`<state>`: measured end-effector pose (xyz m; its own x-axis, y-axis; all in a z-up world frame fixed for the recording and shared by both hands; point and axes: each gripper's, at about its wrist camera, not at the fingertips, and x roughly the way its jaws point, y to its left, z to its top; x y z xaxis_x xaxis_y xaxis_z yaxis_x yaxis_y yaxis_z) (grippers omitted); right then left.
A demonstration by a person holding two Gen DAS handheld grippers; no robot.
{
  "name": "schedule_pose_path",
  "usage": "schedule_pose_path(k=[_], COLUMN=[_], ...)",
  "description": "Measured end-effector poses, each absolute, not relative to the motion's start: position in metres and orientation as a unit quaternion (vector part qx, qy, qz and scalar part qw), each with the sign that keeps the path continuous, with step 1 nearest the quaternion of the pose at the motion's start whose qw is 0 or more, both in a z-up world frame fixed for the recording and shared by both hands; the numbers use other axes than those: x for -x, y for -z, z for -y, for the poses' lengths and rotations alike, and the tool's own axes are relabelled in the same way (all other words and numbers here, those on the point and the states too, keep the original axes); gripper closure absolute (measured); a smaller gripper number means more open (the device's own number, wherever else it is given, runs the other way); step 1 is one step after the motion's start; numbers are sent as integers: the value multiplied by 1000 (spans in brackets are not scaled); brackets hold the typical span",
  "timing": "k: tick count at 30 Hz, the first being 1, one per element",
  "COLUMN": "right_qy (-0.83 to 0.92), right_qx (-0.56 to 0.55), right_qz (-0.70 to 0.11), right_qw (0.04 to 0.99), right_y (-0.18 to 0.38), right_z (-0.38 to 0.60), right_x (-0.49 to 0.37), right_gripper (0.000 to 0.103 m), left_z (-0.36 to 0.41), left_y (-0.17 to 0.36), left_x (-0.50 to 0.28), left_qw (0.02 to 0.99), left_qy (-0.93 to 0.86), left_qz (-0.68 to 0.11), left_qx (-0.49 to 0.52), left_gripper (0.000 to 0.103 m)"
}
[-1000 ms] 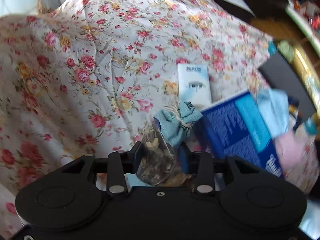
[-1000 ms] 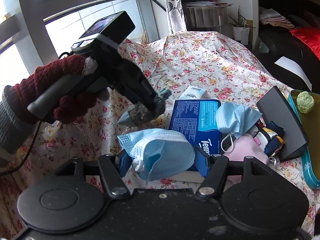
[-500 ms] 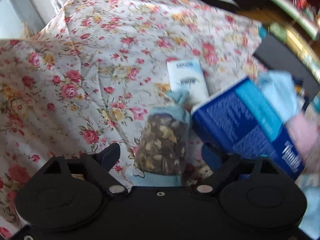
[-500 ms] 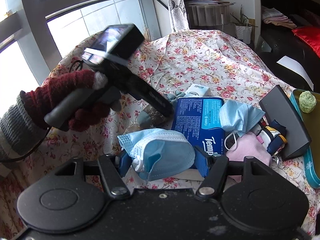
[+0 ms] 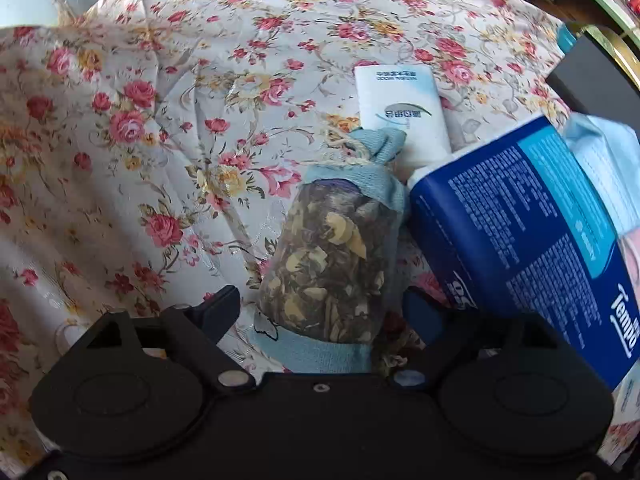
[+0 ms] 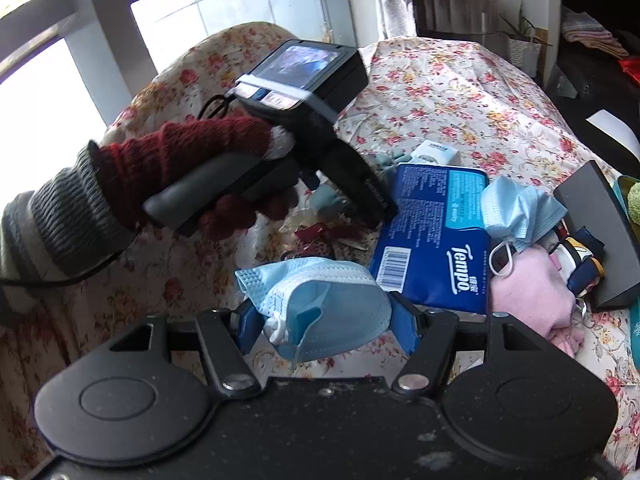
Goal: Organize soft objects
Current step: 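Close the left tool on the mesh bag of dried herbs and lift it, then carry the herb bag and blue mask into the gold tray and open both tools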
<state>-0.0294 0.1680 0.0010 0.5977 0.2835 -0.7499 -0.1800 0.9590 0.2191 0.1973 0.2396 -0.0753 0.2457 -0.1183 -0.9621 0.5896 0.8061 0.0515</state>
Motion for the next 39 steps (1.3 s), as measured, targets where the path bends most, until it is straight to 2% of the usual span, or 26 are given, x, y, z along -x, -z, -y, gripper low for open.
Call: schedule_pose_path(k=[1,3,6,13,26,39], right_qy=[-132,-135,-132,-133,-129,-107], right_qx=[-59,-58,-59,-68,-130,-160], right_qz=[-429,-429,-428,-424,-463,-477], right_qw=[892,891,892,893,867,858], right_y=[0,1,0,-5,5,12], right_z=[-168,-169,-167,-151,-86,-37], right_x=[30,32,34,45,70,93], right_gripper=[38,38,38,38,38,38], left_z=[-240,-241,-242,-252,-261,-230], left_y=[75,74,68,54,11,-16], left_x=[-198,-199,-198,-195,-136,-75], left_qw=[763,767,779,808,782,752], left_qy=[230,224,224,208,139,144], left_qz=[-569,-567,-554,-525,-579,-611], left_qx=[-202,-197,-189,-168,-182,-203], left_gripper=[28,48,56,56,56,56])
